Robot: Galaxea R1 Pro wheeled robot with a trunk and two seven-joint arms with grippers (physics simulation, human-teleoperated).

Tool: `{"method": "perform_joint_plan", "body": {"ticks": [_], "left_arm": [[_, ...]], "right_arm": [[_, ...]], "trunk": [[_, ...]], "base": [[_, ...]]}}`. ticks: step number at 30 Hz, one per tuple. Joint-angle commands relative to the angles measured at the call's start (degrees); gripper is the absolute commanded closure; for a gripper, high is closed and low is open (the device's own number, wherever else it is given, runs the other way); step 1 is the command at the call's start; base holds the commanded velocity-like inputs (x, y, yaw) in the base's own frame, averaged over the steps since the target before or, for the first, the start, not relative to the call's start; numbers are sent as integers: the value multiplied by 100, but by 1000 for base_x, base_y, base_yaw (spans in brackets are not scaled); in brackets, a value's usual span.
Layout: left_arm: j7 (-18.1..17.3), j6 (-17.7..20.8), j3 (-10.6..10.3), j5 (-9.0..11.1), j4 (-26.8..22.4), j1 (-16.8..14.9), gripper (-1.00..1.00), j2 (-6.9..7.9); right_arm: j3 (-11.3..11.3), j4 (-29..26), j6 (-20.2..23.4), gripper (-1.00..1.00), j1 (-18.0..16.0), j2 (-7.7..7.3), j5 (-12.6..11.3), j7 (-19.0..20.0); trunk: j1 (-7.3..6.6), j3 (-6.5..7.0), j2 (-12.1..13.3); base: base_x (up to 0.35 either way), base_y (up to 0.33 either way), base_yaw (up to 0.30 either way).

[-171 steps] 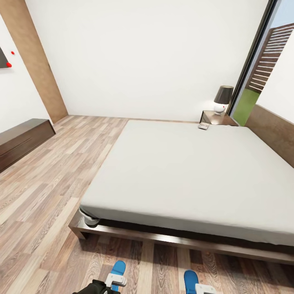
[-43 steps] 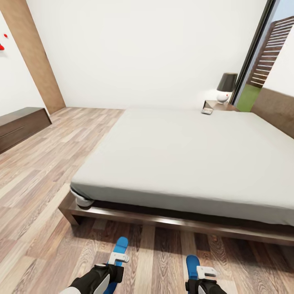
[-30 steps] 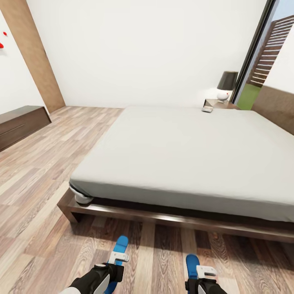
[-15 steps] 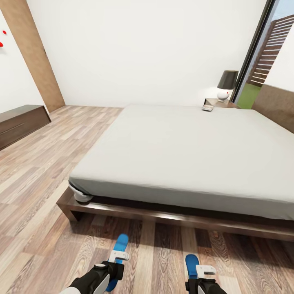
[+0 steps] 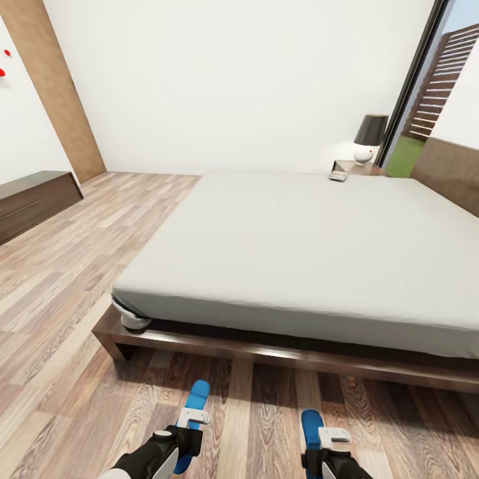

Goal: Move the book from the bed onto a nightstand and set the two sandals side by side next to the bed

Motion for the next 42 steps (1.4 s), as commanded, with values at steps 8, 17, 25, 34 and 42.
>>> {"method": "perform_joint_plan", "body": {"ticks": [8,17,25,34,42], "left_arm": [[0,40,-31,53,-8,-4,100,3],[17,40,-31,54,-8,-2,100,2],[19,40,-31,54,-8,-4,100,3],[19,81,-31,54,-11,-8,100,1],[19,95,-31,56,-12,-10,100,1]], "right_arm": [[63,-233,120,100,4,3,-64,-42],[59,-1787,1404,100,129,-1,-82,30],[37,-2279,2053,100,262,-1,-125,42],[38,-2279,2122,100,272,-1,-129,43],[30,-1987,2129,100,272,-8,-129,43]], "trunk": [[-1,-5,-2],[-1,-5,-2],[-1,-5,-2],[-1,-5,-2],[-1,-5,-2]], "base": [[0,0,0],[0,0,0],[0,0,0],[65,54,0],[97,85,0]]}}
